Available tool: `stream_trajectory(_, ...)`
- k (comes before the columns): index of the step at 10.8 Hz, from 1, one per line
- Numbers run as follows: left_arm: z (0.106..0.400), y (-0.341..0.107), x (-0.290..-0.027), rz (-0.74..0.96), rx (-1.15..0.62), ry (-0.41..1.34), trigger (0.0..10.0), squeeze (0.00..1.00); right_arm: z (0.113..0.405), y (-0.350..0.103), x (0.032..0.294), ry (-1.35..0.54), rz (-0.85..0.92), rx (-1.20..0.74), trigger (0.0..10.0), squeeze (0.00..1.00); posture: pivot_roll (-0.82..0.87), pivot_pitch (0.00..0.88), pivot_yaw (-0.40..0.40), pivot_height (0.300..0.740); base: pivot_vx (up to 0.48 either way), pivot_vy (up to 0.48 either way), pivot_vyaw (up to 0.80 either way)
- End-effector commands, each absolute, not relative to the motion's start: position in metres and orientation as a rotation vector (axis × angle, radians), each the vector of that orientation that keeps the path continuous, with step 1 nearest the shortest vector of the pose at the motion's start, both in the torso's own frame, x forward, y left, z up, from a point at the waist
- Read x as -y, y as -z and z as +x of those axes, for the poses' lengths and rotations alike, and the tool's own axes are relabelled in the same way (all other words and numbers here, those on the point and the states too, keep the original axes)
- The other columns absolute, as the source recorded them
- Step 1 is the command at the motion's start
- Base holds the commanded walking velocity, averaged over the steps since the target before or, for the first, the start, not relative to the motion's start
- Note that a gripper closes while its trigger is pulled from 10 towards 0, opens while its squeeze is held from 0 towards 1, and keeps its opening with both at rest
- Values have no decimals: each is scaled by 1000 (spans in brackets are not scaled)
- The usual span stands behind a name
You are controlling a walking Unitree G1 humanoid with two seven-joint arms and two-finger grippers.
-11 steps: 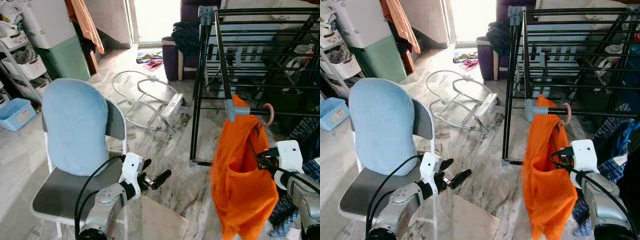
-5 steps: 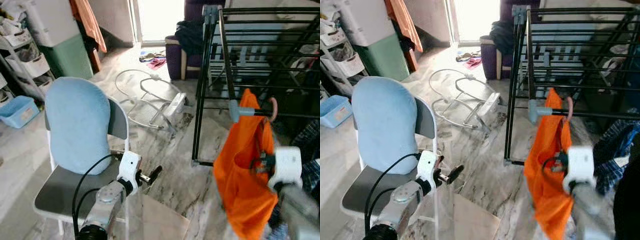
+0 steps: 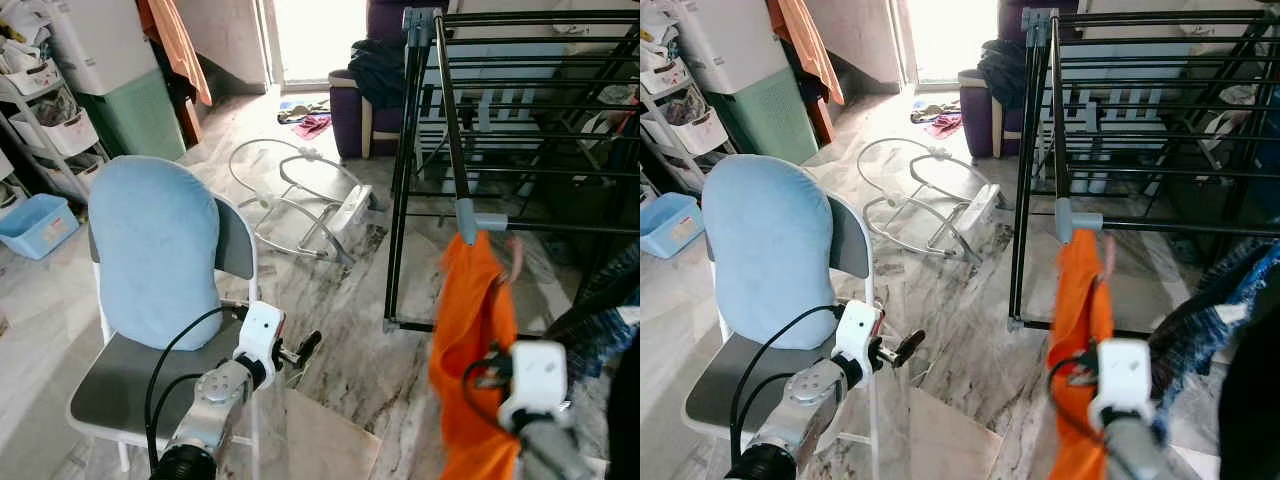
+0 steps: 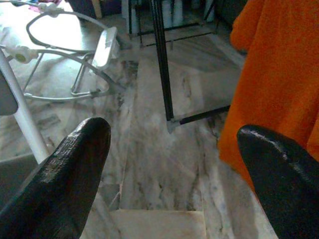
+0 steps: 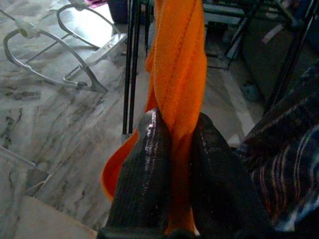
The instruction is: Hang hanger
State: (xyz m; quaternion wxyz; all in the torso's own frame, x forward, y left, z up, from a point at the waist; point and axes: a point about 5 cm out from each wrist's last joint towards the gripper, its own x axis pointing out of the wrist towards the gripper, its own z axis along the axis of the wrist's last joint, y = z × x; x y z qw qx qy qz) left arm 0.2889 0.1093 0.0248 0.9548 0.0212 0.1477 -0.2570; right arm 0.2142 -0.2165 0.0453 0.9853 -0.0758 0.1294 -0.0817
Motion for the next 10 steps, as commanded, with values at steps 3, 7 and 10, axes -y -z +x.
stream_trajectory(3,290,-26,-109,59,-293,503,10000,0,216,-42,201,140,-132,-245,10000,0,-233,0,74,740,0,0,0)
stream_trajectory(7,290,-26,-107,64,-289,505,10000,0,226,-47,198,103,-113,-220,10000,0,-232,0,70,740,0,0,0)
stream_trajectory(10,291,-28,-106,54,-276,538,10000,0,229,-47,191,61,-123,-220,10000,0,-234,0,70,740,0,0,0)
